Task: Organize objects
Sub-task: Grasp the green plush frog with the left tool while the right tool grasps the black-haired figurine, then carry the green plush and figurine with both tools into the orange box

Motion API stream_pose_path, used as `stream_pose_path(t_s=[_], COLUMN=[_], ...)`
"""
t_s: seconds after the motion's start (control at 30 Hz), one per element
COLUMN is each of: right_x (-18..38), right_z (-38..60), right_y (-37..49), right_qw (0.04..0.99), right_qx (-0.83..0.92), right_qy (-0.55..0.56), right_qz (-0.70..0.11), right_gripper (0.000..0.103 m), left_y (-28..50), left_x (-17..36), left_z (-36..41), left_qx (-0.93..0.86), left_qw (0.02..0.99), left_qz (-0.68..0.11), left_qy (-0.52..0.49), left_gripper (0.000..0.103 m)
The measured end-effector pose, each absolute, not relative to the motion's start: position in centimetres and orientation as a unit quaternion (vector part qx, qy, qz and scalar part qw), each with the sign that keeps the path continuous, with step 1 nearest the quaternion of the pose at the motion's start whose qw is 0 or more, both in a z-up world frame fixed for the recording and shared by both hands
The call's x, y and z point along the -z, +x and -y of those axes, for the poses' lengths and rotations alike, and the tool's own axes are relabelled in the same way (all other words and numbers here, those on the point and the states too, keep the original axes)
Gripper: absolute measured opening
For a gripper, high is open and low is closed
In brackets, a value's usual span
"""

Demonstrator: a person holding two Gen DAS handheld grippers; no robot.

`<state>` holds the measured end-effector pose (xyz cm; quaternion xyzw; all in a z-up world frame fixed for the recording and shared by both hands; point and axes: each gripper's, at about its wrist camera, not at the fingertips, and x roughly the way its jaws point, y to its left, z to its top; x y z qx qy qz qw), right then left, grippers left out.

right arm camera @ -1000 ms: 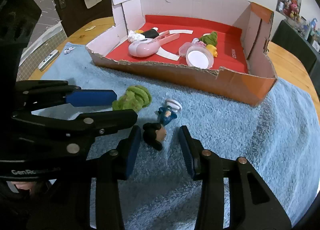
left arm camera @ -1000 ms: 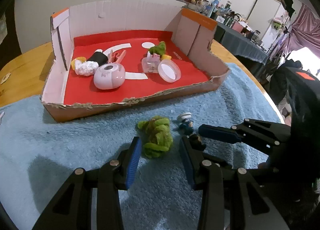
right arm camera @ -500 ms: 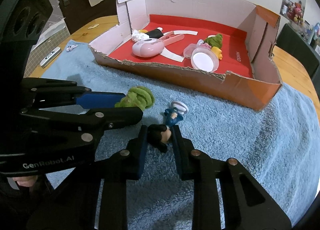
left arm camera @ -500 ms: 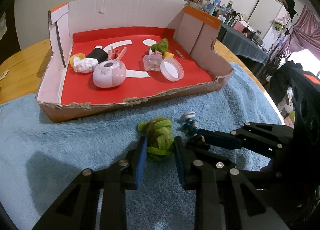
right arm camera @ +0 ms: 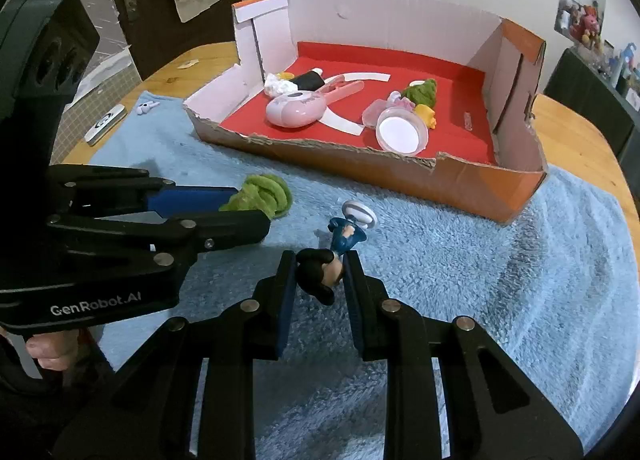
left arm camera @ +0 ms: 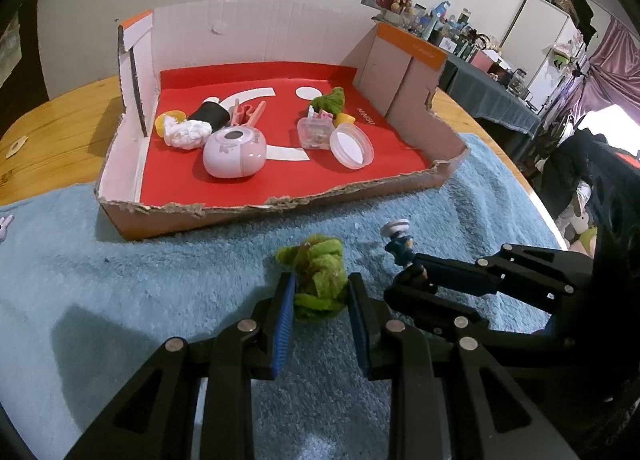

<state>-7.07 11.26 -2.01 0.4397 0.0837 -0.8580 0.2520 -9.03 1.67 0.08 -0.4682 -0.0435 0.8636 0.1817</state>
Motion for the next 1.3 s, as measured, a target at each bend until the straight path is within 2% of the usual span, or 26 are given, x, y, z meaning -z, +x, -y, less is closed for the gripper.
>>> stream_pose_path(t_s=[0.77, 1.3], right_x=[-0.4, -2.9], right_z=[-11.5, -11.8], right_y=[-5.6, -7.8], right_qw=[0.261, 0.265], right_qx=[0.868, 0.876], right_qy=[0.415, 0.399], right_qz=[-0.072, -0.066], right_gripper=[0.022, 0.022], left_y=[-7.5, -10.2], left_x=[-1.9, -4.4], left_z=[-0.9, -0.5], left_qx=[-0.875, -0.883], left_qw=[0.175, 0.173], left_qz=[0.052, 0.056], left_qy=[-0.449, -0.433], left_gripper=[0.028, 0.028])
